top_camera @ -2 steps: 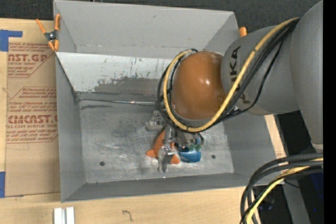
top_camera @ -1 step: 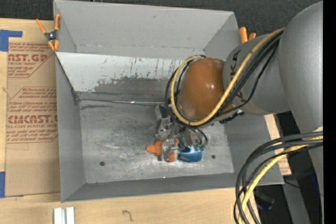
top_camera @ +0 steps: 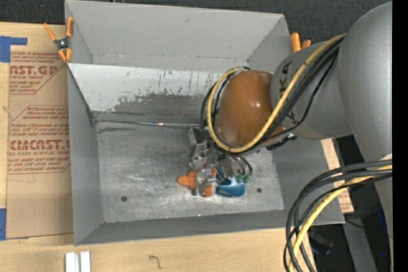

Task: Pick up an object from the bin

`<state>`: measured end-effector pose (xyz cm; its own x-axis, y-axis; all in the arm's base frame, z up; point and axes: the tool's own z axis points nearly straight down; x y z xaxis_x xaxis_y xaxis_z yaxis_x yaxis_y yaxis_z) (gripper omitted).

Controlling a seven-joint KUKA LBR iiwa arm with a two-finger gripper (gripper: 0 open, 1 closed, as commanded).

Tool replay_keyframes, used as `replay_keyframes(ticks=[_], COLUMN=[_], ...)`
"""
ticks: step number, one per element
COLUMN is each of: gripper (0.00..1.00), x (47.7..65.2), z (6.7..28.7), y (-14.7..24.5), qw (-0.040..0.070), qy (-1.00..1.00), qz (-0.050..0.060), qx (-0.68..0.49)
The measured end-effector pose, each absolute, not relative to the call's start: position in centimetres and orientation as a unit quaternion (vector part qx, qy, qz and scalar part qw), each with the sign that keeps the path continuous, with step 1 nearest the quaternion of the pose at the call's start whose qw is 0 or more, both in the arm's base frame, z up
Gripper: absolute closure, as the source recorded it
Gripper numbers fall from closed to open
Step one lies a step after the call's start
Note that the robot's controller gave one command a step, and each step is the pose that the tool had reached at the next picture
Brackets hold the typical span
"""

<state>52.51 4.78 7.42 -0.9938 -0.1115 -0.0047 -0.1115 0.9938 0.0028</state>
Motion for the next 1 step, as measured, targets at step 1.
replay_keyframes(ticks=[1], gripper=[1.00], x=[57.79], z=[25.54], y=[4.10], qw=[0.006], qy=[0.994], qz=[0.000], qx=[-0.112])
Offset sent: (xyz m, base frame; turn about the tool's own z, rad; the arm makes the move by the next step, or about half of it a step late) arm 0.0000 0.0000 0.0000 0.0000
